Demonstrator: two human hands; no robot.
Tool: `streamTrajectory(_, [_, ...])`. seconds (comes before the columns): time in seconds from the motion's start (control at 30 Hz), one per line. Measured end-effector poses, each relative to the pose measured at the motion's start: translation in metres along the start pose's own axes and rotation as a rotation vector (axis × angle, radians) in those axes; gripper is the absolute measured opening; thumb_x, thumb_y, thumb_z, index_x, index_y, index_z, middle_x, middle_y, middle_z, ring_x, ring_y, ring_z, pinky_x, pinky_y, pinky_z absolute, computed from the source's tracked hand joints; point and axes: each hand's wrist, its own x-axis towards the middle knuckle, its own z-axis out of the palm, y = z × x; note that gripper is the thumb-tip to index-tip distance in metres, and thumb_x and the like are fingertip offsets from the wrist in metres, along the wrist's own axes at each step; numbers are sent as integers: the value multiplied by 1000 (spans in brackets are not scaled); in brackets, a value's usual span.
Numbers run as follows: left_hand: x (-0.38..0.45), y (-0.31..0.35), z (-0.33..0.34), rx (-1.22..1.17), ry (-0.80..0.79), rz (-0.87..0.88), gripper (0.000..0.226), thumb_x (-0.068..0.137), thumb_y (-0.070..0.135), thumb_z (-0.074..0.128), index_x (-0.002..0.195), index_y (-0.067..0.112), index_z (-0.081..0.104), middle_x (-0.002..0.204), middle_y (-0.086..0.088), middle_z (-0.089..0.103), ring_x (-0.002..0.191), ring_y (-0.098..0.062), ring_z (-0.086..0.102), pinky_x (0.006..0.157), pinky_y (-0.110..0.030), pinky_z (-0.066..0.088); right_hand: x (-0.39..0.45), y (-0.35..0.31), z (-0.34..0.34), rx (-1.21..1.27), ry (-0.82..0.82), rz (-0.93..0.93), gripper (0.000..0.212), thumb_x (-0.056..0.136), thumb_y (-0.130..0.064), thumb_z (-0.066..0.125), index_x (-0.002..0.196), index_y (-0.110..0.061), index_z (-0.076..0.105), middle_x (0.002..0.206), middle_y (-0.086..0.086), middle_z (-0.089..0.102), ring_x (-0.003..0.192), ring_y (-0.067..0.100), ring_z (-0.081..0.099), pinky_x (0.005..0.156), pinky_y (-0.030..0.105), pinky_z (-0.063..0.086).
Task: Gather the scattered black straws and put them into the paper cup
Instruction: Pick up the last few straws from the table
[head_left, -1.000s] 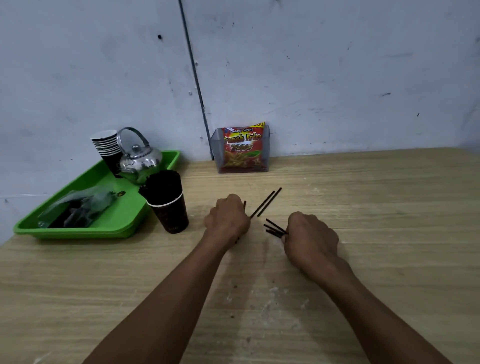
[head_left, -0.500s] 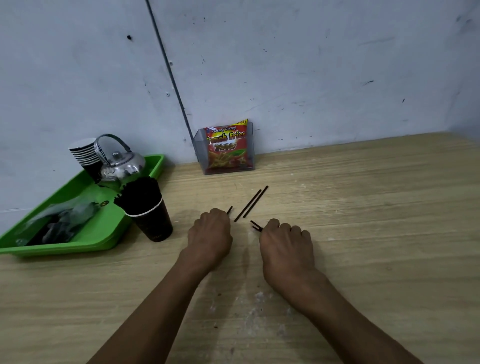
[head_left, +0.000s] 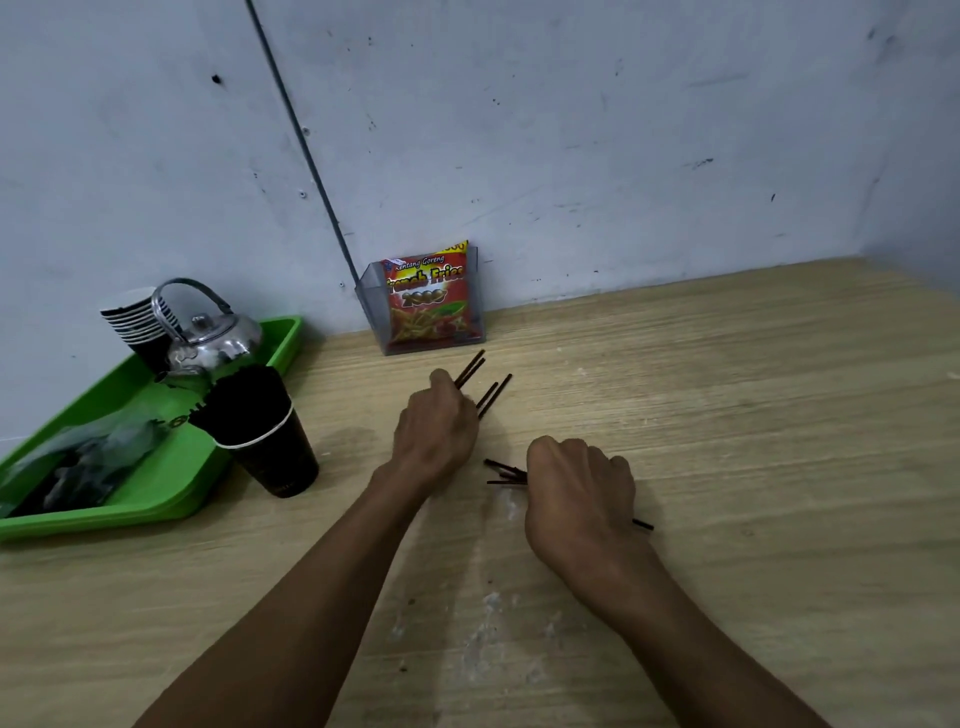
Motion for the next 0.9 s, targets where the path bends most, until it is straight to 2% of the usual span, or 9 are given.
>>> streamTrajectory(0.07, [10, 7, 8, 76, -77, -11, 31, 97, 36, 49, 111, 7, 50, 114, -17, 61, 99, -36, 58, 72, -35, 40, -1, 1, -3, 16, -5, -5, 18, 89, -6, 49, 95, -21, 42, 118, 8, 58, 112, 28, 54, 94, 37, 35])
streamTrajectory(0.13, [16, 12, 12, 176, -125, -19, 31, 97, 31, 51, 115, 7, 52, 120, -18, 59, 107, -37, 57, 77, -37, 41, 0, 2, -4, 7, -10, 12, 19, 89, -6, 50, 103, -20, 49, 119, 8, 58, 113, 28, 55, 93, 37, 36])
streamTrajectory(0.27, [21, 16, 14, 345, -160, 2, 23, 97, 14, 47, 118, 5, 52, 122, -17, 57, 110, -34, 57, 78, -36, 41, 3, 3, -2, -50, -11, 39, 24, 90, -9, 52, 112, -16, 54, 119, 7, 59, 113, 27, 55, 96, 39, 34])
streamTrajectory(0.33, [21, 17, 14, 429, -191, 15, 27, 98, 13, 44, 122, 3, 50, 125, -17, 56, 113, -33, 57, 81, -36, 42, 4, -1, 5, -127, -18, 46, 26, 89, -8, 52, 114, -15, 56, 119, 9, 59, 114, 28, 53, 98, 41, 33])
streamTrajectory(0.47, [25, 19, 9, 524, -300, 39, 36, 99, 15, 41, 131, -1, 45, 133, -18, 49, 123, -33, 50, 97, -40, 43, 8, -6, 19, -235, -79, 79, 32, 91, -10, 52, 122, -6, 52, 123, 14, 52, 115, 29, 47, 98, 41, 32])
streamTrajectory(0.57, [30, 19, 6, 510, -364, 33, 37, 98, 18, 43, 131, 1, 47, 133, -17, 50, 121, -32, 51, 97, -41, 44, 10, 1, 16, -202, -89, 77, 39, 87, -12, 59, 123, -6, 48, 125, 14, 51, 118, 29, 47, 97, 38, 34])
streamTrajectory(0.77, [24, 12, 5, 472, -314, 96, 32, 97, 10, 42, 128, 0, 39, 128, -22, 52, 116, -37, 54, 88, -40, 44, 13, 18, -2, 104, -5, 114, 39, 91, -14, 54, 126, -8, 39, 125, 11, 57, 115, 29, 57, 86, 34, 42])
streamTrajectory(0.9, [22, 6, 6, 487, -309, 138, 33, 95, 8, 45, 127, -1, 41, 127, -22, 52, 116, -37, 54, 90, -40, 45, 31, 40, 2, 486, 52, 165, 18, 97, -16, 46, 114, -9, 46, 107, 9, 57, 97, 26, 58, 75, 33, 42])
